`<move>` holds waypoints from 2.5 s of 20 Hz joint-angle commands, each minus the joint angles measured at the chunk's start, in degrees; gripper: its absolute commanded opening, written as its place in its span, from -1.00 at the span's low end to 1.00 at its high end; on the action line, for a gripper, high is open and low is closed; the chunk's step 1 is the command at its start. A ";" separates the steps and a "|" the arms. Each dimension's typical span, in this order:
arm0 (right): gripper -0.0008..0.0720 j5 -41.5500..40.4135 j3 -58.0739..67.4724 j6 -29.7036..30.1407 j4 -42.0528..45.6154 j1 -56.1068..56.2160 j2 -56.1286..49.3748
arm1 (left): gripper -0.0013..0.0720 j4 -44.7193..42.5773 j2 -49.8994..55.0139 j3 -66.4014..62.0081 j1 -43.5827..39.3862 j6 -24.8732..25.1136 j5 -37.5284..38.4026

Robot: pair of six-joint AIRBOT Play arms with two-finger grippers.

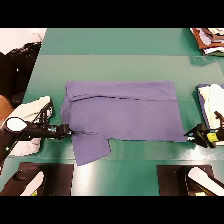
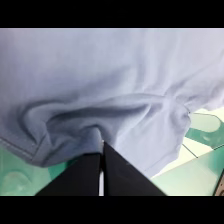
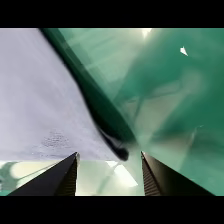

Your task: Fold the shirts.

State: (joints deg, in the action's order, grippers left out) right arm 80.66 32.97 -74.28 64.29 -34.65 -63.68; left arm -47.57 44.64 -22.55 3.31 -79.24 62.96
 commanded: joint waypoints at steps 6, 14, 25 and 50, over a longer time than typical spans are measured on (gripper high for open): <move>-0.47 -3.17 -4.39 2.67 -3.13 -1.51 0.59 | -0.90 0.00 -0.07 -0.17 0.00 0.20 -0.35; -0.94 5.64 -2.12 4.35 3.15 -1.53 15.28 | -0.91 -10.05 -13.53 -0.17 0.00 -8.68 14.23; -0.94 3.37 23.32 -2.82 6.03 15.08 6.25 | -0.90 -6.27 -0.96 -18.49 0.00 -5.25 8.74; 0.49 6.78 57.00 1.03 -10.27 17.31 -40.04 | -0.90 -1.57 36.52 -40.72 -3.87 0.26 -3.52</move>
State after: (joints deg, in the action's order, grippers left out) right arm 85.65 93.41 -75.29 55.46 -14.15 -103.35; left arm -51.00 81.10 -63.09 1.65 -80.47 58.02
